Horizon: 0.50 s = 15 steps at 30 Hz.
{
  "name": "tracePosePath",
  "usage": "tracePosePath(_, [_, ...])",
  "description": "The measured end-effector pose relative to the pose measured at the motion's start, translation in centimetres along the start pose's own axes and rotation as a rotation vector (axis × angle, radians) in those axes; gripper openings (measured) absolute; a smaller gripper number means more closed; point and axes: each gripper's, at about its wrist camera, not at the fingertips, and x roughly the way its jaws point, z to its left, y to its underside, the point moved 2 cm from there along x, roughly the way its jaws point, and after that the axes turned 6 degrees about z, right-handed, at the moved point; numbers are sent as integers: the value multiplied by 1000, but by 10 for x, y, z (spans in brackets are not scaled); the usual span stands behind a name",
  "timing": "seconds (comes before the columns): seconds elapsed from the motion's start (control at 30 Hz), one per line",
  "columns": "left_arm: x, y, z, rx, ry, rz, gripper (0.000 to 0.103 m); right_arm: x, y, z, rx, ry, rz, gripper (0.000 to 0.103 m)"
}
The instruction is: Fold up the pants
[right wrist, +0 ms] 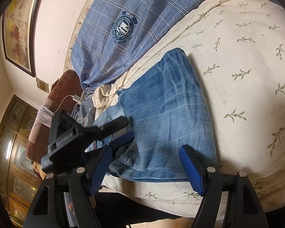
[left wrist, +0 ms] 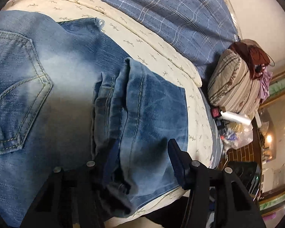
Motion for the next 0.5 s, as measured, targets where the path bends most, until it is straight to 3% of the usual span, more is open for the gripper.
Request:
tracePosePath(0.2, [8,8,-10,52,-59,9,54,0,0,0,-2,5,0,76])
tracePosePath(0.27, [8,8,-6,22,-33,35,25,-1,0,0,-1,5,-3,76])
tracePosePath(0.3, [14,9,2,-28,9,87,13,-1,0,0,0,4,-5,76])
tracePosePath(0.5, [1,18,8,-39,-12,10,11,-1,1,0,-4,5,-6,76])
